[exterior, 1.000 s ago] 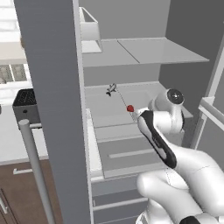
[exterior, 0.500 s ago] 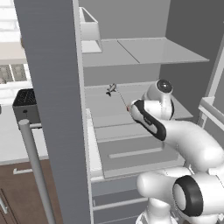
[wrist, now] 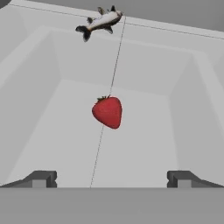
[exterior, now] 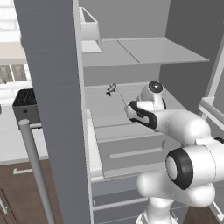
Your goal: Take the strawberry from the fridge and place it on top of the pancake, located on the dining counter.
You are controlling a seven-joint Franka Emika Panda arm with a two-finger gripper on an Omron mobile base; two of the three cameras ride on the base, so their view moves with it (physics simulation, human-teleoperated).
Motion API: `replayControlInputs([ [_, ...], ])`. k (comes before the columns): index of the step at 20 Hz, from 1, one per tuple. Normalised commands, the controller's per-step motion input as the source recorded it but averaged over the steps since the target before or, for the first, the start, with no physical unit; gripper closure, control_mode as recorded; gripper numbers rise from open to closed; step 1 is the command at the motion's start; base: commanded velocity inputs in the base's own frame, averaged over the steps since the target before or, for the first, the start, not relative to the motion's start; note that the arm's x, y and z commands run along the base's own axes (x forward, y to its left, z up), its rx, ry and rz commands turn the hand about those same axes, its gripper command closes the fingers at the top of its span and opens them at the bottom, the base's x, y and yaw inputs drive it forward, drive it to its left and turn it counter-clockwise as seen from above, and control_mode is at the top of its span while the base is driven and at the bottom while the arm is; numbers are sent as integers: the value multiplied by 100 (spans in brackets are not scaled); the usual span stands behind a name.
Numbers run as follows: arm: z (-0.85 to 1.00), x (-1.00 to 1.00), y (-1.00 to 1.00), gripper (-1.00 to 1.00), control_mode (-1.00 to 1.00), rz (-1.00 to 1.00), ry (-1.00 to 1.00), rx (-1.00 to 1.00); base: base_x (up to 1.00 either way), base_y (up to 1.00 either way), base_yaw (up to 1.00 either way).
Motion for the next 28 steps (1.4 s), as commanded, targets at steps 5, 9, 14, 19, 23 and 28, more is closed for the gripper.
replayControlInputs([
  [5,-6,33,8,-100,-100,0,1,0,0,0,0],
  [9,-1,39,18,-100,-100,0,4,0,0,0,0],
  [14,-1,43,12,-100,-100,0,5,0,0,0,0],
  [19,-14,59,0,-100,-100,-1,0,0,0,0,0],
  [23,-24,43,-2,-100,-100,0,0,0,0,0,0],
  [28,-28,-8,0,-100,-100,0,1,0,0,0,0],
])
